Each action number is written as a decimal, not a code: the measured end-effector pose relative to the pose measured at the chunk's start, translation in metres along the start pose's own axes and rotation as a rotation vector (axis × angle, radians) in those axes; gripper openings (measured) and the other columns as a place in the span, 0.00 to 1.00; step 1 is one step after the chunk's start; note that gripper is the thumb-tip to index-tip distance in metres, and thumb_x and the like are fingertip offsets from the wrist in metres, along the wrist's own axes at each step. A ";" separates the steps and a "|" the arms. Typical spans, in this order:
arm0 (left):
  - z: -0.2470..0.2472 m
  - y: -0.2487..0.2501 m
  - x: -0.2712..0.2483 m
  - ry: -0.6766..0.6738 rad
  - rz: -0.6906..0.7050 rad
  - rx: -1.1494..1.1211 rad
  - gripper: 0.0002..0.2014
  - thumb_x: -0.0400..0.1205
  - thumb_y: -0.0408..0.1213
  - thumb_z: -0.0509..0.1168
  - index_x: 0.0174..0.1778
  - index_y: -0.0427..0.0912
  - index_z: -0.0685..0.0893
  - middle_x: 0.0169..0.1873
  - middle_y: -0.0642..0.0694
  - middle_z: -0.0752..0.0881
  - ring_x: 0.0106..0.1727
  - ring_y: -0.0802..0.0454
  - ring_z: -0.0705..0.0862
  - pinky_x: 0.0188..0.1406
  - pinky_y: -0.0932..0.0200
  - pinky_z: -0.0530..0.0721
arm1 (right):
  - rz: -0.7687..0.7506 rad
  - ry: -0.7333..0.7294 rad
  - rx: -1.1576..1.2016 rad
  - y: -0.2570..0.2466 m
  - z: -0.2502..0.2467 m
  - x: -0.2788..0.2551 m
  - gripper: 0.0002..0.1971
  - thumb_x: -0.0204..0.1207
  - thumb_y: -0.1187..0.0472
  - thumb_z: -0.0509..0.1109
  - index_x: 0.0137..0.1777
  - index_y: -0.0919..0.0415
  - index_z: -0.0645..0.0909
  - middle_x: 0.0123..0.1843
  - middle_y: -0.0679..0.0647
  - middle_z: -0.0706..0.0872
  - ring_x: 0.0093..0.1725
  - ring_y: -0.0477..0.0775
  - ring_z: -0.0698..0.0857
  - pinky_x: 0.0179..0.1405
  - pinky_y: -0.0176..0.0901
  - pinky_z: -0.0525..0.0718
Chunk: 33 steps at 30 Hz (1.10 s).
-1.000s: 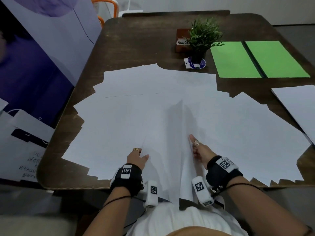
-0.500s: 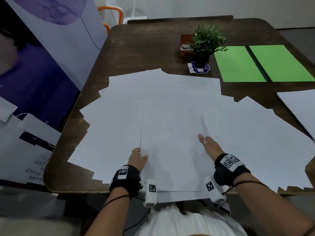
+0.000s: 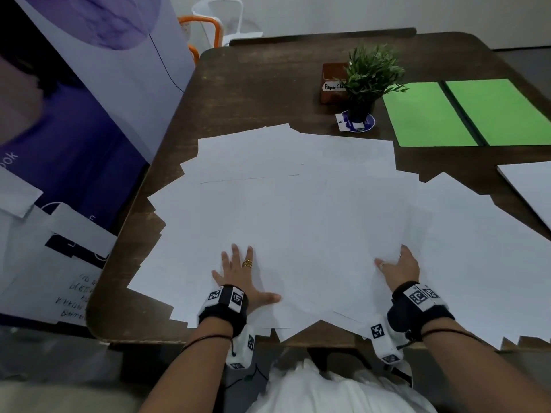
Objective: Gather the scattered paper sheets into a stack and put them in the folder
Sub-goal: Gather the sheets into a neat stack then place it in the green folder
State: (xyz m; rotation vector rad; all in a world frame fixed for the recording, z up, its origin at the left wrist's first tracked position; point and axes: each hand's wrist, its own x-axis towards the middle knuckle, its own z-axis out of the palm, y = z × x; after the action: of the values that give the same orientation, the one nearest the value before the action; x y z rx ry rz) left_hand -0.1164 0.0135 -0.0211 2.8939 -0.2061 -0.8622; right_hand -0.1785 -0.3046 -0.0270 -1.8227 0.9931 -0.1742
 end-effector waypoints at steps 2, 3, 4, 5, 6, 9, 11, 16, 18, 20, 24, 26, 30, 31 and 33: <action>0.002 -0.002 -0.001 0.013 -0.003 0.018 0.66 0.59 0.77 0.65 0.80 0.52 0.30 0.79 0.46 0.27 0.81 0.38 0.31 0.78 0.31 0.45 | 0.065 0.047 0.087 0.010 0.002 0.002 0.23 0.72 0.68 0.74 0.67 0.70 0.74 0.64 0.63 0.81 0.63 0.63 0.81 0.65 0.46 0.76; 0.003 -0.003 -0.003 0.017 -0.002 0.022 0.65 0.60 0.77 0.63 0.81 0.51 0.31 0.79 0.46 0.28 0.81 0.38 0.32 0.79 0.33 0.45 | 0.098 0.076 0.133 0.014 0.001 0.004 0.25 0.72 0.67 0.74 0.69 0.70 0.74 0.65 0.62 0.81 0.64 0.62 0.80 0.68 0.48 0.75; 0.004 -0.003 -0.005 0.024 0.002 0.018 0.64 0.62 0.77 0.62 0.81 0.50 0.32 0.80 0.47 0.29 0.81 0.39 0.33 0.79 0.34 0.45 | 0.120 0.097 0.171 0.017 0.000 0.005 0.27 0.71 0.66 0.75 0.70 0.69 0.74 0.66 0.62 0.81 0.65 0.62 0.80 0.71 0.50 0.74; 0.005 -0.003 -0.005 0.033 0.008 0.002 0.62 0.64 0.77 0.61 0.82 0.49 0.33 0.80 0.48 0.30 0.81 0.40 0.33 0.80 0.36 0.45 | 0.132 0.118 0.208 0.019 -0.001 0.007 0.27 0.71 0.66 0.76 0.70 0.69 0.74 0.66 0.62 0.81 0.66 0.62 0.80 0.72 0.52 0.74; 0.005 -0.004 -0.006 0.045 0.010 -0.025 0.60 0.66 0.75 0.61 0.82 0.49 0.35 0.81 0.49 0.32 0.82 0.41 0.34 0.80 0.38 0.46 | 0.142 0.128 0.238 0.022 -0.001 0.009 0.27 0.70 0.66 0.77 0.69 0.68 0.75 0.65 0.62 0.82 0.65 0.62 0.80 0.72 0.54 0.74; -0.001 -0.010 -0.004 0.087 0.000 -0.076 0.52 0.73 0.70 0.60 0.83 0.47 0.40 0.83 0.52 0.39 0.83 0.46 0.40 0.82 0.44 0.50 | 0.143 0.122 0.256 0.024 -0.002 0.011 0.26 0.68 0.66 0.78 0.67 0.68 0.77 0.63 0.62 0.83 0.64 0.62 0.82 0.71 0.55 0.75; -0.005 -0.012 -0.004 0.121 0.001 -0.092 0.48 0.75 0.67 0.59 0.83 0.48 0.44 0.83 0.53 0.43 0.83 0.48 0.44 0.81 0.47 0.56 | 0.129 0.119 0.250 0.024 -0.002 0.011 0.25 0.69 0.67 0.77 0.66 0.68 0.78 0.63 0.63 0.84 0.63 0.62 0.82 0.71 0.54 0.75; 0.001 0.007 -0.018 0.067 0.099 0.053 0.44 0.77 0.65 0.58 0.83 0.51 0.46 0.83 0.44 0.41 0.83 0.43 0.44 0.81 0.43 0.53 | 0.111 0.100 0.290 0.025 -0.006 0.008 0.19 0.70 0.69 0.76 0.62 0.68 0.80 0.60 0.62 0.85 0.57 0.58 0.83 0.62 0.43 0.76; 0.011 0.017 -0.027 -0.017 0.142 0.113 0.51 0.73 0.69 0.60 0.83 0.49 0.41 0.82 0.43 0.36 0.83 0.39 0.39 0.80 0.40 0.51 | 0.107 0.076 0.279 0.024 -0.008 0.009 0.19 0.70 0.68 0.76 0.62 0.67 0.80 0.60 0.62 0.85 0.59 0.60 0.83 0.63 0.44 0.77; 0.020 0.026 -0.035 -0.067 0.144 0.181 0.57 0.70 0.69 0.63 0.82 0.45 0.35 0.81 0.41 0.32 0.81 0.35 0.36 0.79 0.37 0.52 | 0.104 0.051 0.267 0.025 -0.008 0.010 0.19 0.70 0.67 0.76 0.61 0.66 0.80 0.60 0.62 0.85 0.60 0.61 0.83 0.64 0.46 0.77; 0.024 0.037 -0.039 -0.080 0.103 0.214 0.61 0.67 0.64 0.66 0.81 0.38 0.33 0.80 0.38 0.30 0.80 0.30 0.35 0.78 0.33 0.54 | 0.090 0.022 0.253 0.022 -0.010 0.007 0.19 0.70 0.68 0.76 0.62 0.68 0.80 0.59 0.63 0.85 0.59 0.61 0.83 0.61 0.44 0.77; 0.024 0.039 -0.039 -0.072 0.087 0.193 0.61 0.66 0.64 0.65 0.81 0.36 0.34 0.80 0.38 0.31 0.80 0.30 0.36 0.77 0.34 0.55 | 0.085 0.005 0.253 0.021 -0.011 0.007 0.20 0.70 0.68 0.76 0.62 0.69 0.80 0.60 0.63 0.85 0.56 0.58 0.83 0.60 0.43 0.77; 0.027 0.042 -0.040 -0.064 0.090 0.168 0.59 0.67 0.60 0.65 0.81 0.36 0.33 0.80 0.38 0.32 0.80 0.30 0.37 0.78 0.36 0.56 | 0.086 -0.023 0.258 0.021 -0.013 0.006 0.19 0.71 0.68 0.76 0.62 0.70 0.79 0.60 0.64 0.85 0.52 0.54 0.81 0.58 0.42 0.76; 0.027 0.042 -0.040 -0.063 0.095 0.158 0.59 0.68 0.58 0.65 0.80 0.36 0.32 0.81 0.38 0.32 0.80 0.30 0.37 0.78 0.37 0.56 | 0.085 -0.029 0.264 0.021 -0.014 0.006 0.19 0.71 0.68 0.76 0.62 0.70 0.79 0.60 0.64 0.85 0.52 0.54 0.81 0.58 0.43 0.76; 0.025 0.042 -0.038 -0.055 0.102 0.149 0.57 0.71 0.56 0.65 0.80 0.38 0.31 0.81 0.38 0.33 0.81 0.30 0.38 0.79 0.38 0.58 | 0.083 -0.038 0.262 0.019 -0.015 0.005 0.19 0.71 0.68 0.75 0.62 0.70 0.79 0.60 0.64 0.85 0.52 0.55 0.81 0.58 0.43 0.77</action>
State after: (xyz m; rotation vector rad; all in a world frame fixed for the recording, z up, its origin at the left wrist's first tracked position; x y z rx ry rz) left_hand -0.1661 -0.0229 -0.0153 2.9657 -0.4368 -0.9470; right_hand -0.1937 -0.3212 -0.0373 -1.5392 0.9702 -0.2078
